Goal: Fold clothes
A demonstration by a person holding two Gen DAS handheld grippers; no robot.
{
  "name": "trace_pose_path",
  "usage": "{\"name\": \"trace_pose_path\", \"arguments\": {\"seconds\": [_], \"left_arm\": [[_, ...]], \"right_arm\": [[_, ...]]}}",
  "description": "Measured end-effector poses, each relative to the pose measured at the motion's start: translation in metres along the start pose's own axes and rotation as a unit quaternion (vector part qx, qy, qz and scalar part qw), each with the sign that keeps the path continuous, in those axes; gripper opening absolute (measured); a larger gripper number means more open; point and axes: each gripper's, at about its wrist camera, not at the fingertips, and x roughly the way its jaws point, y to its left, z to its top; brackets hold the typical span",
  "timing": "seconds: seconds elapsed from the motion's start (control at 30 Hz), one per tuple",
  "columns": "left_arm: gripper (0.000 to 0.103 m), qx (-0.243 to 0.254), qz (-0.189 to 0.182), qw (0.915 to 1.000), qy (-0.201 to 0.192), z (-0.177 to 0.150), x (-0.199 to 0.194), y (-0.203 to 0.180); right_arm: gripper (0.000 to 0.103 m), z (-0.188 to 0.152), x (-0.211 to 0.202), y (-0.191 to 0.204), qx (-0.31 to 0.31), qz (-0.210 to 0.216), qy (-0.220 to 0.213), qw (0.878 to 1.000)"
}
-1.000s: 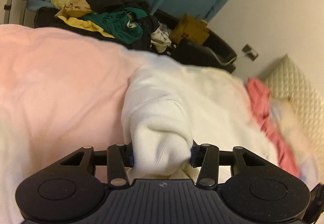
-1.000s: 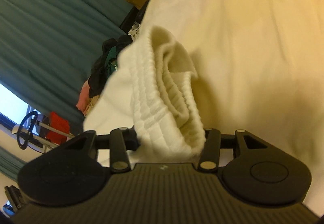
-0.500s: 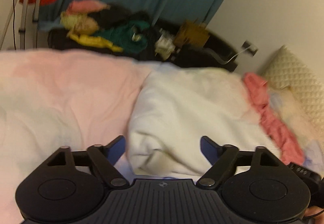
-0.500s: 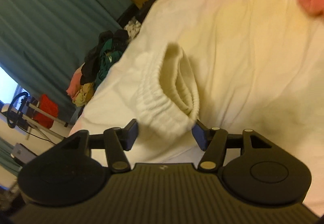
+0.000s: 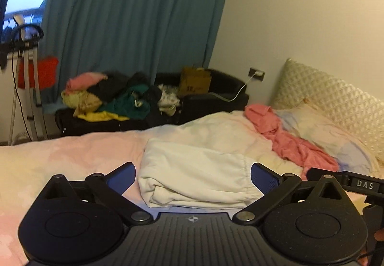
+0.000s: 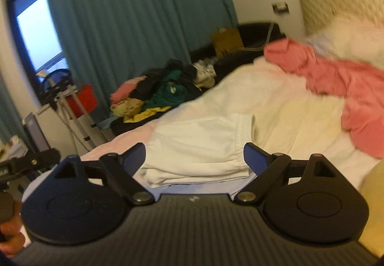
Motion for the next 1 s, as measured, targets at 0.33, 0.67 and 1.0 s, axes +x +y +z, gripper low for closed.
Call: {"name": "trace_pose_path", "arguments": {"seconds": [0.33, 0.67, 1.0], "left_arm": [[0.103, 0.05, 0.036, 0.9948, -0.082, -0.055, -0.111, -0.023], [0.103, 0.067, 0.065, 0.9896, -0.109, -0.088, -0.148, -0.013], [0.103, 0.055, 0.062, 0.9915, -0.1, -0.102, -0.135, 0.008]], "right_arm": [[0.09, -0.05, -0.079, 0.059, -0.065, 0.026, -0.047, 0.996], [0.09, -0.112, -0.08, 0.081, -0.094, 0.01, -0.075, 0.993], [0.09, -0.134, -0.052, 0.095, -0.117, -0.003, -0.064, 0.991]]}}
